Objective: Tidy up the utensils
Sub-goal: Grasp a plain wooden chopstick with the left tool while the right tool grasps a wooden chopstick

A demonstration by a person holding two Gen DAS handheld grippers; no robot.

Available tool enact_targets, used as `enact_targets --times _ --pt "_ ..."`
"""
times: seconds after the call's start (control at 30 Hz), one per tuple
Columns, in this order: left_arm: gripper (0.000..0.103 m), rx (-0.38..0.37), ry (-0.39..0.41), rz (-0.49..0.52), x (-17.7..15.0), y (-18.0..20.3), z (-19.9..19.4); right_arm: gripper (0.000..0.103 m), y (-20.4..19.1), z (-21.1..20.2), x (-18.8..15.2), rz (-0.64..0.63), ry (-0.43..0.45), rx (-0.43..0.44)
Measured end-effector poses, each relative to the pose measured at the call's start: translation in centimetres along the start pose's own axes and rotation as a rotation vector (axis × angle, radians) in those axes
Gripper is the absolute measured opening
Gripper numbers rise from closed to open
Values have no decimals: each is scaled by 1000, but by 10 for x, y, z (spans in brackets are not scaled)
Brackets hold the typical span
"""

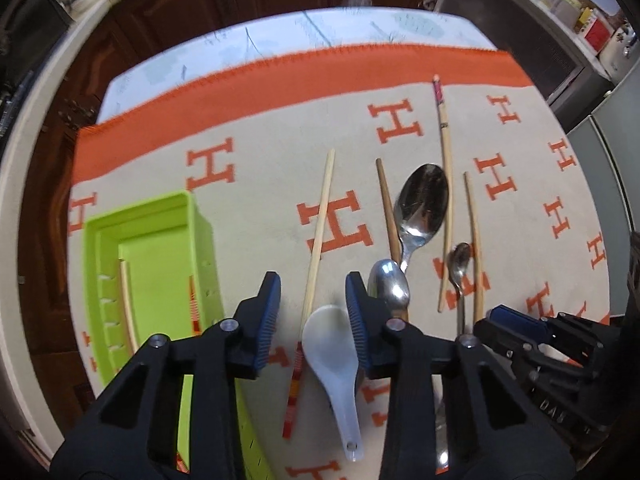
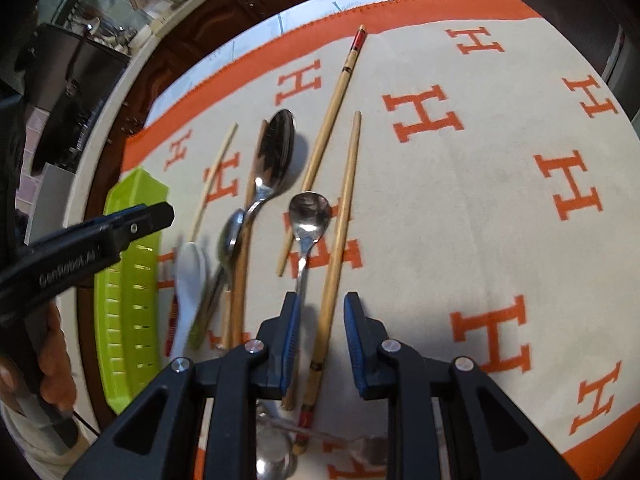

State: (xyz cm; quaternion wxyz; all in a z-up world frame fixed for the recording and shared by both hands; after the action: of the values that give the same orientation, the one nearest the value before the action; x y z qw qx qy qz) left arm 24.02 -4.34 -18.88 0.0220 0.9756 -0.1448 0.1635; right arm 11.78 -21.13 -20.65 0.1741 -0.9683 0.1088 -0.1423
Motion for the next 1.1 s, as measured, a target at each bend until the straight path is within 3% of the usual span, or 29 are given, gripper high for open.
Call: enact_targets --times 0.17,0.37,0.53,0.6,0.9,1.1 --pt "24 0 -65 12 5 1 32 9 -10 5 0 -78 2 -70" --pt "24 8 -108 3 7 -3 55 7 -14 7 4 -106 34 -107" --pt "20 -4 -95 -1 9 -5 59 6 4 7 19 -1 85 -69" --pt "5 -10 -84 -12 11 -5 60 6 12 6 25 43 99 -42" --pt "4 -30 -19 -98 20 -17 60 6 44 -3 39 206 165 31" --pt "4 -30 38 -132 25 -23 38 6 48 -23 42 233 213 63"
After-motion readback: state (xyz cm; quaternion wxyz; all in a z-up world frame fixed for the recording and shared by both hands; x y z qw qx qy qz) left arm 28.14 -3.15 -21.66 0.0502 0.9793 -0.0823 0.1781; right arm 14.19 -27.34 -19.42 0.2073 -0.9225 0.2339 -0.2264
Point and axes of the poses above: each gripper's, at about its wrist camera, not at the fingertips, and z roughly the way its jaws point, y to its right, x to its top, the point moved 2 cm from there along z, roughly the way its jaws point, and after that the axes turned 4 degrees about y, right-handed, at the moved point
